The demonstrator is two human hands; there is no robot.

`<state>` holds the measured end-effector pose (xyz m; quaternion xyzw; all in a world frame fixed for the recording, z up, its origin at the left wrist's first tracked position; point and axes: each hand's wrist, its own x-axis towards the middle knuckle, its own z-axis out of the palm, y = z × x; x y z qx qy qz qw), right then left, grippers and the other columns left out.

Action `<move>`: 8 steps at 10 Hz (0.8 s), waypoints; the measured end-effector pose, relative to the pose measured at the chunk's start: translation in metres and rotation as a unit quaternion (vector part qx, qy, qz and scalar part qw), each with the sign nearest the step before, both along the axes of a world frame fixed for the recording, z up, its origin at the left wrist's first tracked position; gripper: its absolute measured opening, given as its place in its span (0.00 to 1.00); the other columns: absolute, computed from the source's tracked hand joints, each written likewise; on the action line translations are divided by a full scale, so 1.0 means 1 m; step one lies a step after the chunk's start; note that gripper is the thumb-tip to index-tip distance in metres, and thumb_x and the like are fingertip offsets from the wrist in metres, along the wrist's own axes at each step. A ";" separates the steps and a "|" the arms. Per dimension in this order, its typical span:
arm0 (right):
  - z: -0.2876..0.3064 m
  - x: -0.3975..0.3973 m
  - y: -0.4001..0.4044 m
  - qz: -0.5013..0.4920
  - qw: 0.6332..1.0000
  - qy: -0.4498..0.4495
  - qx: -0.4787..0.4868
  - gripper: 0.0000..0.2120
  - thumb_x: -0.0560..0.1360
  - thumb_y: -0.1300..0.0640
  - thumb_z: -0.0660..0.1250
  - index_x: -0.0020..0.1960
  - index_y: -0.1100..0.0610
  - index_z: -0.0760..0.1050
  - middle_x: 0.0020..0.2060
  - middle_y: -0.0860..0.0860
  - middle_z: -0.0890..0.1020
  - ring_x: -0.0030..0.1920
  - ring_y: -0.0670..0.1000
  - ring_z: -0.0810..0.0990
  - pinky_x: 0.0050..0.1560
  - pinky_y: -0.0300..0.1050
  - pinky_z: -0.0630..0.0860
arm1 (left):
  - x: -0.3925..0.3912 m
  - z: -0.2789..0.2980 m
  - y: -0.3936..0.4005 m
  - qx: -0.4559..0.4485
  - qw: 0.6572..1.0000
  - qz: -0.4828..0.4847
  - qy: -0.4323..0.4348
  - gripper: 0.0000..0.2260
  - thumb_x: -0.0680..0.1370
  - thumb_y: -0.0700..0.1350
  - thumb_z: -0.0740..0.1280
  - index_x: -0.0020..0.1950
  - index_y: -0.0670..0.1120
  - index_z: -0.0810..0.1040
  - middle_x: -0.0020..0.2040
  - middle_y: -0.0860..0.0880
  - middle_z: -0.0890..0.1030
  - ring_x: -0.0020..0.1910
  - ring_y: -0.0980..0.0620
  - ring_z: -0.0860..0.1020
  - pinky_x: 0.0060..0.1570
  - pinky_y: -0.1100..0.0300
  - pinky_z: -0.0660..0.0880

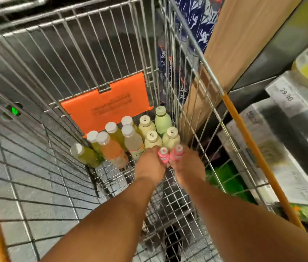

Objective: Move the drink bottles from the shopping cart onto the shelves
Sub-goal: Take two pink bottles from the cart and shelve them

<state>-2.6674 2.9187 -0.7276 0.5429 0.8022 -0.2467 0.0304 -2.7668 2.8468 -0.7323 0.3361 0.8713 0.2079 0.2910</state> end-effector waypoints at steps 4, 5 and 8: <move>0.248 0.056 -0.103 -0.165 0.957 0.222 0.086 0.14 0.71 0.47 0.70 0.53 0.50 0.74 0.44 0.45 0.76 0.42 0.49 0.75 0.42 0.45 0.73 | 0.023 0.239 -0.066 0.180 0.971 -0.143 0.068 0.12 0.76 0.54 0.65 0.43 0.45 0.77 0.42 0.45 0.80 0.44 0.43 0.77 0.41 0.52 0.74; 0.325 0.085 -0.126 -0.188 0.947 0.236 0.109 0.18 0.71 0.45 0.69 0.58 0.51 0.73 0.49 0.49 0.78 0.48 0.52 0.77 0.46 0.44 0.73 | 0.045 0.318 -0.086 0.249 0.944 -0.190 0.102 0.12 0.74 0.56 0.65 0.41 0.48 0.77 0.38 0.48 0.78 0.42 0.44 0.76 0.34 0.56 0.65; 0.506 0.214 -0.220 -0.209 0.915 0.200 0.283 0.14 0.76 0.49 0.63 0.55 0.58 0.74 0.50 0.58 0.78 0.53 0.61 0.76 0.48 0.51 0.74 | 0.163 0.479 -0.141 0.402 0.870 -0.281 0.049 0.15 0.67 0.60 0.66 0.49 0.55 0.78 0.46 0.53 0.78 0.46 0.55 0.74 0.44 0.59 0.68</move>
